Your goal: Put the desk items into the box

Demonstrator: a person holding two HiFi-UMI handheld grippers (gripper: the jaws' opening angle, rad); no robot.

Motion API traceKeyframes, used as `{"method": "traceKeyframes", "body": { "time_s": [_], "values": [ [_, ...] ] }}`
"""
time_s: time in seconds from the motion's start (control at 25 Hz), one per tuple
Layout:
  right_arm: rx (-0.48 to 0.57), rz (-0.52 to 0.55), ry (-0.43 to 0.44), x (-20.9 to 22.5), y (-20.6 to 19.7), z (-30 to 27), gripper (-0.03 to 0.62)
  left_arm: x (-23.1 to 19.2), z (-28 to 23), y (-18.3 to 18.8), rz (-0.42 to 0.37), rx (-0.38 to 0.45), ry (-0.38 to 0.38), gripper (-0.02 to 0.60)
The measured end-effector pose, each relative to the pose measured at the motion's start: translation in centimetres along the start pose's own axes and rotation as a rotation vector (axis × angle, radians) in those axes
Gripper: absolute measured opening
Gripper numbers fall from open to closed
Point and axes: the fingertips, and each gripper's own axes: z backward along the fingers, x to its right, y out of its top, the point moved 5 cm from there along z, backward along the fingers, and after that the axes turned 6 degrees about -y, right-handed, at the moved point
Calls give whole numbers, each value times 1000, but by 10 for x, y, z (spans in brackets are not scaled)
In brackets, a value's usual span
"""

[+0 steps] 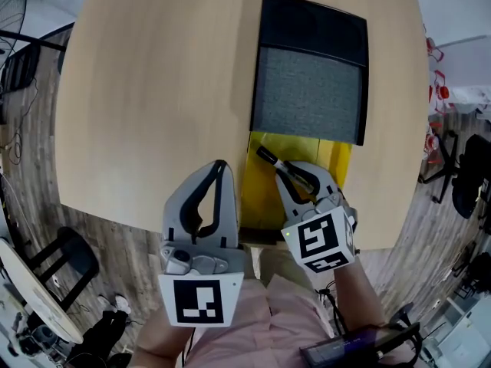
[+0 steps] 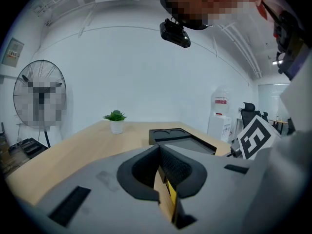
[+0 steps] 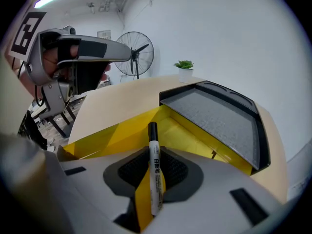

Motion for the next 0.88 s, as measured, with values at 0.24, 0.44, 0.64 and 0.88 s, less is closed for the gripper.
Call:
{"method": "traceKeyframes", "body": {
  "time_s": [0.24, 0.44, 0.64, 0.88],
  "values": [
    [22, -22, 9, 4, 5, 0, 100, -4, -1, 4, -5, 15, 9, 11],
    [118, -50, -17, 10, 30, 32, 92, 6, 12, 22, -21, 44, 15, 11],
    [281, -127, -68, 22, 57, 86, 64, 22, 36, 52, -59, 115, 37, 11],
    [528, -112, -191, 31, 82, 167, 31, 56, 68, 97, -104, 235, 52, 11]
  ]
}}
